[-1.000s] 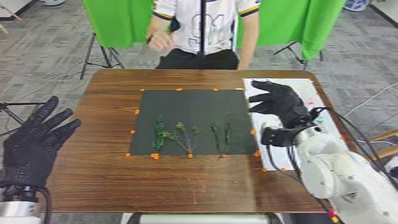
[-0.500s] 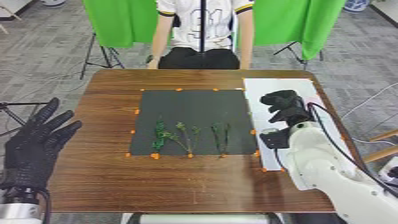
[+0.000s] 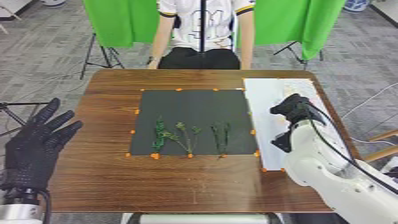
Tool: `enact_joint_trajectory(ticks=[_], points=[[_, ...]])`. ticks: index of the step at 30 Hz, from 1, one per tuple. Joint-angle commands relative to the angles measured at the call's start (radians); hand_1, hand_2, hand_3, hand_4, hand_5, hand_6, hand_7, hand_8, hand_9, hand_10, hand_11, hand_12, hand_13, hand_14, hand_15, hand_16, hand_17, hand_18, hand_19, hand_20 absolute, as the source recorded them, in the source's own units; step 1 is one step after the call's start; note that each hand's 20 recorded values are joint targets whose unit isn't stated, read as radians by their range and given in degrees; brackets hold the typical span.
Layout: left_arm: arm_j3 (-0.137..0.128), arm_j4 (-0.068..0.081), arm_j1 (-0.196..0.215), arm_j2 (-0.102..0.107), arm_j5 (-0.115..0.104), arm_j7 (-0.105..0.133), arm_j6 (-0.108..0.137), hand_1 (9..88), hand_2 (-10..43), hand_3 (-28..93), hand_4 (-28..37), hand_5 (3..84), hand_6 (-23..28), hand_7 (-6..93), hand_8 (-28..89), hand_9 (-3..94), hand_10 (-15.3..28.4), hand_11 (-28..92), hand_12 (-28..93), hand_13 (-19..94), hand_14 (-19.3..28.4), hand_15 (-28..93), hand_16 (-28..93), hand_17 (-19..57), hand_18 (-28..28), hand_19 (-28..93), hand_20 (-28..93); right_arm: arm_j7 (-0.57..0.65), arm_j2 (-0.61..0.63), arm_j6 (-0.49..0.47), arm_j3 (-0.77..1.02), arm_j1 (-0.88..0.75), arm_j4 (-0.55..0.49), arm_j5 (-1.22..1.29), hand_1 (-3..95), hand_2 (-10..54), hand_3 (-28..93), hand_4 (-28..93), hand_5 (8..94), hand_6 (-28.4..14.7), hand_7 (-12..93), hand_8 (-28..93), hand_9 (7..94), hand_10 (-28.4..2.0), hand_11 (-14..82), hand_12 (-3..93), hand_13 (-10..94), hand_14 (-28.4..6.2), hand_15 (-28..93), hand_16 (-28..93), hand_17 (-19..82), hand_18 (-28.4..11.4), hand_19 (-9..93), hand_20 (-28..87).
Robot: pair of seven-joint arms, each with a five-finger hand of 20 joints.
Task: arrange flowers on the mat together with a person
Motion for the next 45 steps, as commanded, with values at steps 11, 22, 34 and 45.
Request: enact_joint_trajectory(ticks=[11,22,34,45], points=[[0.000,0.002,0.013,0.013,-0.001,0.003,0.001,19.8,6.6,76,-26.9,31.2,4.4,9.6,-8,30.8,14.5,16,12,21,21.9,42,-5,-9.0,17.2,36,17,0.036,0.011,-0.118,-0.150,0.093,0.121,-0.035,36.8,-5.6,74,-21,53.6,-2.1,13,-11,61.5,-20.3,23.8,16.2,60,-17.6,61,9,23,-28.4,71,2],[0.009,0.005,0.006,0.019,-0.009,0.018,0.006,19.8,6.7,76,-26.7,31.2,4.4,9.5,-8,30.8,14.6,16,12,21,21.8,42,-5,-9.0,17.2,36,17,0.045,0.004,-0.068,-0.353,0.224,0.237,-0.148,52.3,-9.5,69,-27,66.7,0.7,18,-7,74.7,-11.5,17.3,23.8,70,-9.5,52,19,30,-23.4,69,1],[-0.013,-0.008,0.008,0.001,0.013,0.005,-0.001,19.9,6.6,76,-26.8,31.2,4.4,9.5,-8,30.8,14.5,16,12,21,21.8,42,-5,-9.0,17.2,36,17,0.062,0.012,0.095,-0.408,0.251,0.231,-0.268,62.0,-9.5,60,-28,82.9,3.8,24,0,93.0,-6.2,7.9,32.7,83,-2.0,40,30,35,-13.9,71,2],[-0.078,-0.036,-0.046,-0.108,0.121,-0.127,-0.057,19.9,6.6,76,-26.8,31.2,4.4,9.5,-8,30.8,14.5,16,12,21,21.9,42,-5,-8.9,17.3,37,17,-0.018,-0.015,0.203,-0.466,0.359,0.066,-0.319,60.6,-9.5,64,-28,84.1,3.6,22,1,93.6,-6.3,9.3,32.7,84,-1.8,40,31,35,-13.1,72,2]])
